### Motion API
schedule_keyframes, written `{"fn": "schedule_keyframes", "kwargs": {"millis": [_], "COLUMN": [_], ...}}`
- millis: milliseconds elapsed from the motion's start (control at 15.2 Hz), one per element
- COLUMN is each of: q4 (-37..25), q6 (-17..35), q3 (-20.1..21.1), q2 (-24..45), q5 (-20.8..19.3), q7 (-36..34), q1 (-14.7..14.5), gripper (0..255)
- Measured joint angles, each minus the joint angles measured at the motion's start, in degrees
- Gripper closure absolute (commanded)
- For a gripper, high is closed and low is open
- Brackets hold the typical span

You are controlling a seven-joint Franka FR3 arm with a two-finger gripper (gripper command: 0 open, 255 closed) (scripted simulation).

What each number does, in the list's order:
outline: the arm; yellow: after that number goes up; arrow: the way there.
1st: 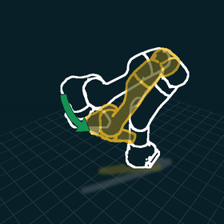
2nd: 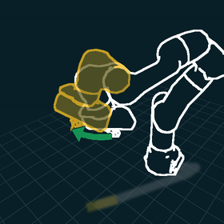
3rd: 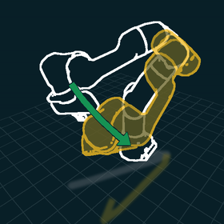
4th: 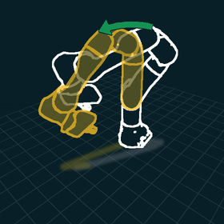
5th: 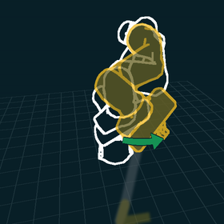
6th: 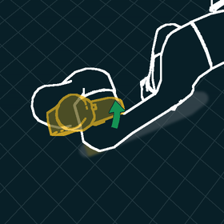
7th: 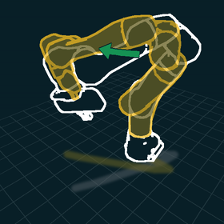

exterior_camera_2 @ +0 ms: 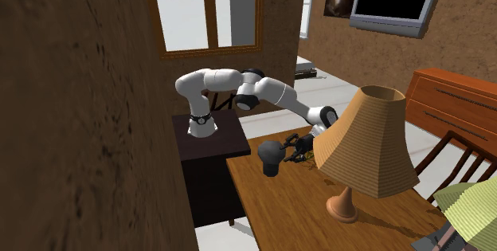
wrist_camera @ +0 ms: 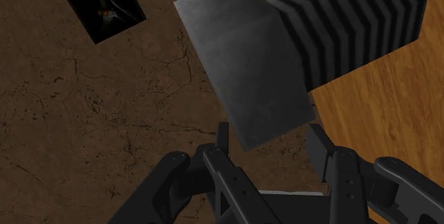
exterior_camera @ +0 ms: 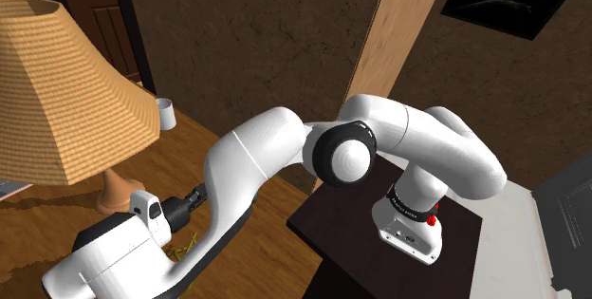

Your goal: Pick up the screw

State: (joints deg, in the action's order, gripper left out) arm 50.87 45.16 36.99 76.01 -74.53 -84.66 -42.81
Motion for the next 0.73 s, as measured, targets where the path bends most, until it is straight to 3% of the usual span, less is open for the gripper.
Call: {"fn": "schedule_keyframes", "kwargs": {"millis": [726], "q4": [2.8], "q6": [-1.6], "q3": [0.8], "q2": [-4.0], "q5": [0.5], "q7": [0.9], "q1": [1.0], "gripper": [255]}}
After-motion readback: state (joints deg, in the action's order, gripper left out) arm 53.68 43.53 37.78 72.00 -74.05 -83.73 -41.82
